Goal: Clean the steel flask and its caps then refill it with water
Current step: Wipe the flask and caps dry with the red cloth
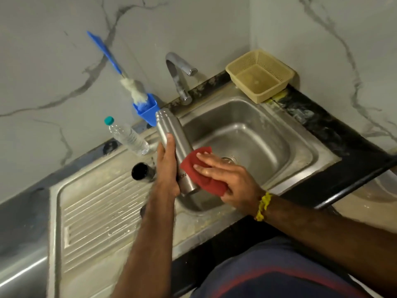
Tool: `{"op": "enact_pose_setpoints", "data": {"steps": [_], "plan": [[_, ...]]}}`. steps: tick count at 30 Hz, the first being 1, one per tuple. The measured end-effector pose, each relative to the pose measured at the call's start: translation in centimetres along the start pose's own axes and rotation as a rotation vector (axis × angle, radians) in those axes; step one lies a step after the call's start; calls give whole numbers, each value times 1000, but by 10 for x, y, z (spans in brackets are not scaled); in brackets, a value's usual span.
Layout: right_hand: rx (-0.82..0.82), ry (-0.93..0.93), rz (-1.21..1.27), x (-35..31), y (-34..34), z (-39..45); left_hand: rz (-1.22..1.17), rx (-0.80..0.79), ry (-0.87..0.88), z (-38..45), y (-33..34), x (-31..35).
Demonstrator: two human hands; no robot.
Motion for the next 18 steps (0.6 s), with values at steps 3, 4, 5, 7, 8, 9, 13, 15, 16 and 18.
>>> {"op": "enact_pose_setpoints", "data": {"steps": [3,4,5,7,8,9,13,15,16,18], "plan": [[155,175,49,3,6,21,62,-22,43,-3,10,-1],[142,143,26,3,6,25,63,-45,78,-7,14,1],[104,89,-1,5,5,27,62,-57,110,-8,15,1],[73,56,-14,12,-1,27,111,0,174,-14,18,0],[104,104,1,16,-2,29,158,52,217,-15,18,0],[149,163,19,17,-1,32,189,76,245,-18,21,-2],[69,131,-49,13,5,32,124,34,247,-26,20,-12],[80,153,-25,17,1,37,129,27,259,-27,21,-10],[112,192,-7,18,1,42,133,26,267,-28,22,-10],[120,205,-31,13,6,50,106,36,274,-27,24,-11]]}}
Point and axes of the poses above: each hand's wrist, its own z-axis towards the middle knuckle, its own y-axis out of the palm, x = y × z, the point moved 2 cm from there along z, towards the middle knuckle, and after that the axes turned 6 degrees about -y, right-handed, at the moved point
